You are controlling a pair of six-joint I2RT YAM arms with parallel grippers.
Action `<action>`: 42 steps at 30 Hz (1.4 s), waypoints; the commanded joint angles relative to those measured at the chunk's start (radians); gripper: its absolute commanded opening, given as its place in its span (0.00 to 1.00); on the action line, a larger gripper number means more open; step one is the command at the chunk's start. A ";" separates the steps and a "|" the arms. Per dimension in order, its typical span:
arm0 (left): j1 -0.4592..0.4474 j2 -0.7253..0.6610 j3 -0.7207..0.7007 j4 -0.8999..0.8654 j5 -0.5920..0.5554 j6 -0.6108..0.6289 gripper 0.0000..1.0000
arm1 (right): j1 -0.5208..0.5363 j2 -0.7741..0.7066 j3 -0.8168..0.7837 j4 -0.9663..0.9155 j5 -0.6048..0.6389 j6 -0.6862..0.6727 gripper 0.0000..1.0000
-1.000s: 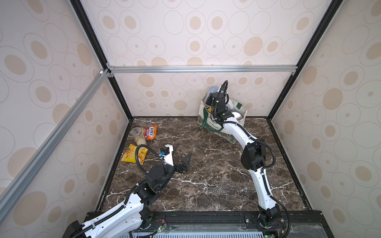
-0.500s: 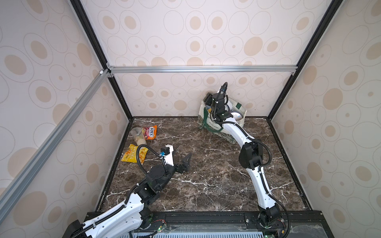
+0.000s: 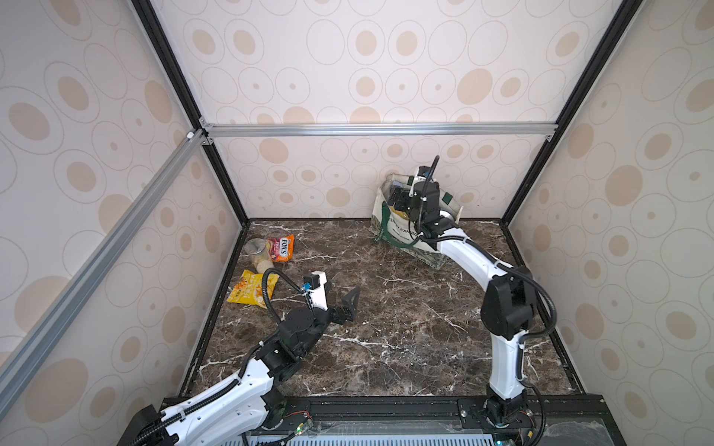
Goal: Put the alarm clock into the canvas bag
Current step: Place the alarm at the canvas bag, then move the canvas bag to the center of the board.
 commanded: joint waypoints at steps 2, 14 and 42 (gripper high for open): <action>0.007 0.036 0.059 -0.010 0.019 -0.040 0.98 | -0.052 -0.168 -0.100 -0.237 0.057 -0.022 0.89; 0.006 0.128 0.060 0.063 0.076 -0.098 0.98 | -0.207 -0.275 -0.310 -0.379 0.161 0.240 0.79; 0.009 0.113 0.085 -0.004 -0.022 -0.069 0.98 | -0.160 -0.522 -0.608 -0.365 -0.199 0.404 0.00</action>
